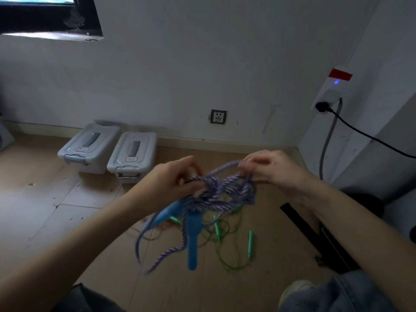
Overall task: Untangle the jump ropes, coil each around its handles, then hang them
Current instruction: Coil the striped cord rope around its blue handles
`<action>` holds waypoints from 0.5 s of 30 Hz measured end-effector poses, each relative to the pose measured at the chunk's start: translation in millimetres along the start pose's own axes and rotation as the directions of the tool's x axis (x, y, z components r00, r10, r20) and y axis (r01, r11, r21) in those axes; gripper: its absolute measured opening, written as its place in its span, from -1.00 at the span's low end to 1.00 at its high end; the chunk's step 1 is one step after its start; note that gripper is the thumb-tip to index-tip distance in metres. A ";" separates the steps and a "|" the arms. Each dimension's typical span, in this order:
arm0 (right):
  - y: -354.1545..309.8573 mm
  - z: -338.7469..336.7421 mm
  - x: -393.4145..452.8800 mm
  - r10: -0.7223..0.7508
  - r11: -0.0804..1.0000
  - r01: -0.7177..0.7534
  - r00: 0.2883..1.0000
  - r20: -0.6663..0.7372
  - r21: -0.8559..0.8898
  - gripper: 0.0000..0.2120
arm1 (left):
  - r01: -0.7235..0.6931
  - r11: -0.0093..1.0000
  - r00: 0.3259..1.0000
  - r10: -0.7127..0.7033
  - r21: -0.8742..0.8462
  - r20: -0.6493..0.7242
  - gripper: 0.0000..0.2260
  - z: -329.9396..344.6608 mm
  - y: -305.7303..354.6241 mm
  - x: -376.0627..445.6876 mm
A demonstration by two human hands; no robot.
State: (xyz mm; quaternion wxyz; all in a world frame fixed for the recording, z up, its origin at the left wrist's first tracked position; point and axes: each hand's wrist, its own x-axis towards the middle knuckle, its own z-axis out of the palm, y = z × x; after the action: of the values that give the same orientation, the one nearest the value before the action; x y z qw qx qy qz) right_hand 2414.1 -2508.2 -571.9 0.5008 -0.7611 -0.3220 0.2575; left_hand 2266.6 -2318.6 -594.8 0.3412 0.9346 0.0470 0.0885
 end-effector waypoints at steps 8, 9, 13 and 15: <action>-6.7 7.6 -5.1 0.104 0.993 -0.118 0.945 0.312 0.026 -0.58 | -0.079 0.991 0.997 0.077 0.112 0.023 -0.93 -2.8 -6.5 1.9; -7.5 12.5 -6.1 0.136 0.985 -0.086 0.924 0.357 -0.151 -0.52 | -0.117 0.983 0.993 0.111 0.142 0.049 -0.94 -0.5 -5.1 1.9; -5.0 31.6 -5.9 -0.100 0.865 0.277 0.912 0.397 -0.419 -0.84 | -0.217 0.966 0.974 0.205 0.143 0.099 -0.82 7.9 1.0 1.9; -2.0 26.7 -2.4 -0.166 0.926 0.228 0.962 0.216 -0.302 -0.79 | -0.195 0.970 0.979 0.185 0.148 0.081 -0.81 5.4 -2.8 0.5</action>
State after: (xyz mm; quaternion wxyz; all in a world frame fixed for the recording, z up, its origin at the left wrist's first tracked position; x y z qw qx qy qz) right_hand 2393.1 -2493.5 -579.7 0.3601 -0.7691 -0.4803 0.2192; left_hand 2268.2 -2319.8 -600.6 0.2589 0.9609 -0.0473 0.0856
